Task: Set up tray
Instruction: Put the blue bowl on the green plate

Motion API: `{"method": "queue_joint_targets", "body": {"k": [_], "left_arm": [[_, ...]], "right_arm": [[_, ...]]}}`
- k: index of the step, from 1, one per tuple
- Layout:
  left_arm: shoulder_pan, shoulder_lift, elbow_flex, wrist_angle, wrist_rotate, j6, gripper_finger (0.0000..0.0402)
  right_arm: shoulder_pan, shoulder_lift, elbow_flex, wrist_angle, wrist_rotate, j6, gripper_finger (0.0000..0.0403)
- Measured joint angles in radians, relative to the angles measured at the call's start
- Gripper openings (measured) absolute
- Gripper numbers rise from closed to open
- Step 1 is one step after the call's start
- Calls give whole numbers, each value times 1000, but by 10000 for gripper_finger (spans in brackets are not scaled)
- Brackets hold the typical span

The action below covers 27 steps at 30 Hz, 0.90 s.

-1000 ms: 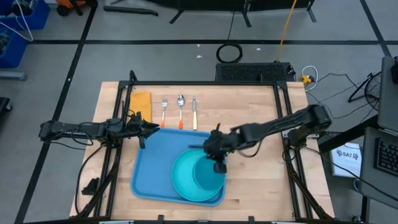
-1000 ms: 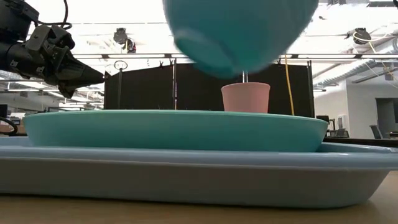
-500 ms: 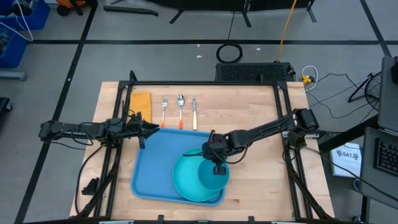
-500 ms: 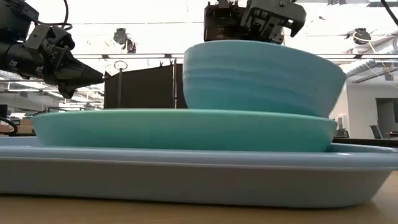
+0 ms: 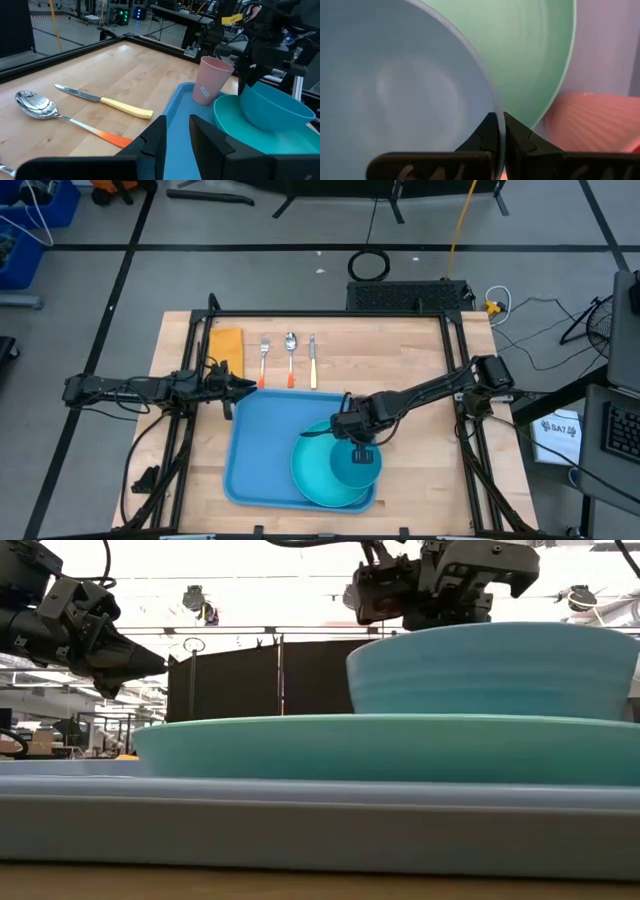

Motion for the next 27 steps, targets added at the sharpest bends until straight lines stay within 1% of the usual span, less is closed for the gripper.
{"method": "queue_joint_targets", "body": {"k": [4,8,18,20,23,27], "left_arm": [[0,0,0,0,0,1,88],[0,0,0,-1,0,2,88],[-1,0,0,-3,2,5,88],[-1,0,0,-2,2,5,88],[-1,0,0,-2,2,5,88],[0,0,0,-2,3,1,88]], "right_arm": [[0,0,0,-21,3,0,0],[7,-3,1,-71,37,8,0],[48,-42,-2,-87,81,73,0],[56,-46,-2,-73,99,78,0],[60,-51,-3,-19,99,70,0],[61,-51,-3,78,40,53,0]]}}
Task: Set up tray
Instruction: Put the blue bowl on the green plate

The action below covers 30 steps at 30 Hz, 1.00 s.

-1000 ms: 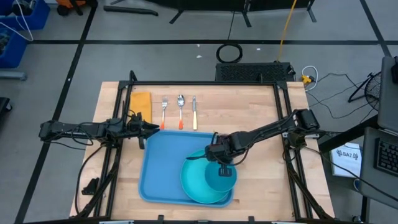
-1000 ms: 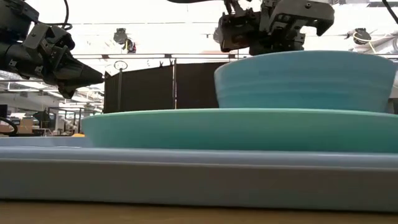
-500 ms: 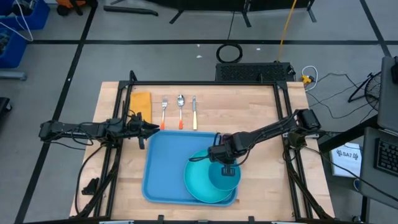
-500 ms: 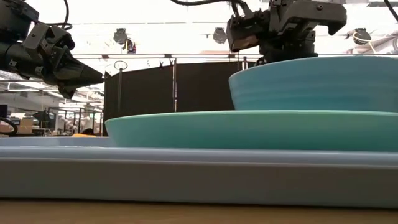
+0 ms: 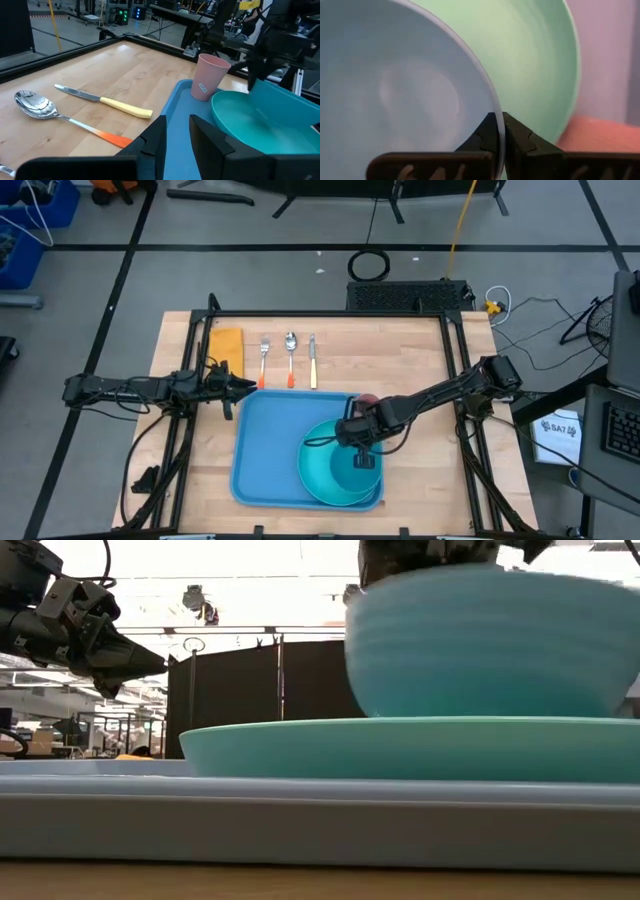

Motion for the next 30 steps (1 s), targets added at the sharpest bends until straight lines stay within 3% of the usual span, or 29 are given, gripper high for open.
{"method": "queue_joint_targets", "body": {"k": [13,30], "left_arm": [[0,0,0,2,0,-2,88],[0,0,0,-1,0,3,88]], "right_arm": [[-41,0,1,139,-18,-75,0],[-93,43,1,130,-72,-126,0]]}}
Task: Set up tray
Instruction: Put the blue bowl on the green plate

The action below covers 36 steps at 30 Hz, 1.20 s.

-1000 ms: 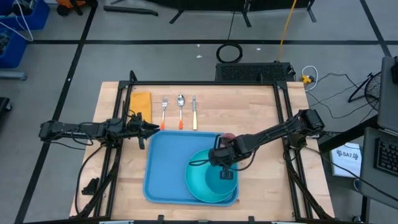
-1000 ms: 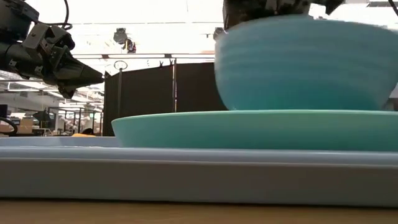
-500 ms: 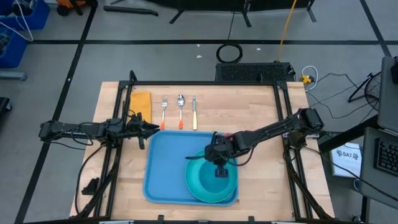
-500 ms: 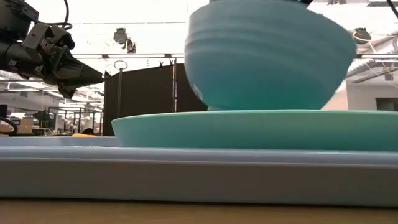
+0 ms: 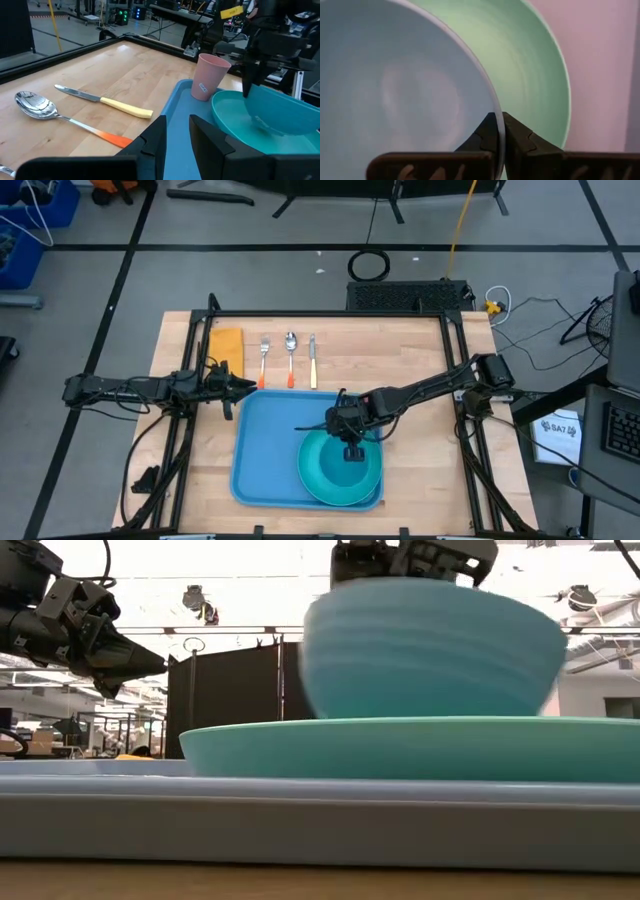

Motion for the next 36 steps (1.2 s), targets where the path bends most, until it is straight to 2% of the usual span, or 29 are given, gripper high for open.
{"method": "queue_joint_targets", "body": {"k": [11,22,36], "left_arm": [[0,0,0,-2,0,-1,88],[-1,0,0,-3,0,-3,88],[0,0,0,-4,0,-1,88]], "right_arm": [[-1,0,0,22,-1,15,10],[0,0,-26,32,-48,27,18],[-1,-27,-30,95,-49,46,68]]}}
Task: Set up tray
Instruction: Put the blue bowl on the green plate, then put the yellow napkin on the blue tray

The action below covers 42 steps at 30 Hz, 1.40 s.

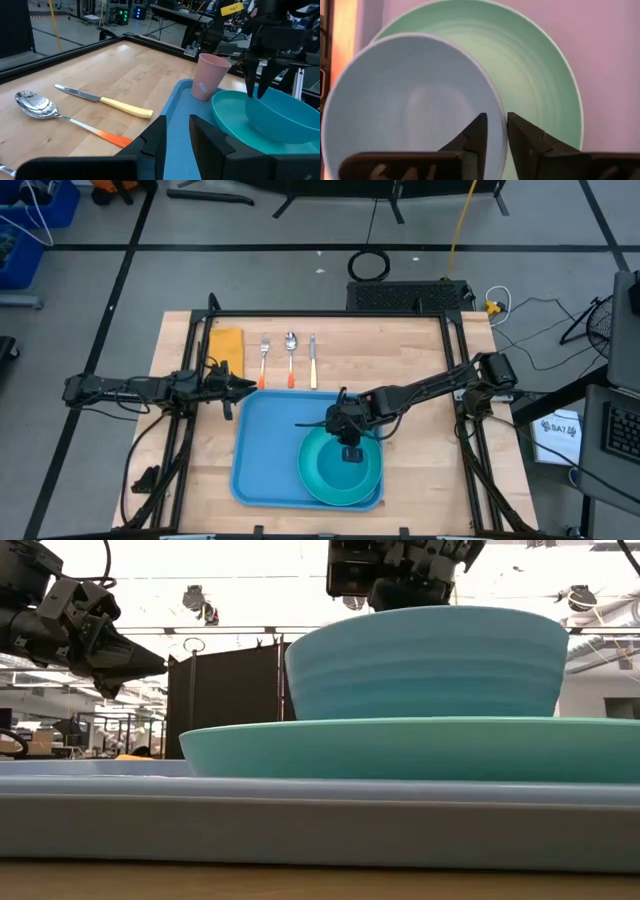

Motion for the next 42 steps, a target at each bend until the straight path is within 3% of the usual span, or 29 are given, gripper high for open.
{"method": "queue_joint_targets", "body": {"k": [12,23,29,35,39,42], "left_arm": [[0,0,0,6,0,2,88],[0,0,0,-2,-3,-11,88],[12,0,7,-10,16,-242,88],[36,19,113,-188,-33,-264,88],[55,76,208,-311,-93,-267,88],[71,138,264,-385,-154,-288,88]], "right_arm": [[-13,-66,0,122,6,-48,135],[-53,-454,-36,117,245,-227,125],[-70,-751,-317,356,442,-382,120],[-168,-1063,-677,660,641,-492,118],[-234,-1234,-819,683,588,-473,117],[-271,-1349,-917,676,419,-429,116]]}}
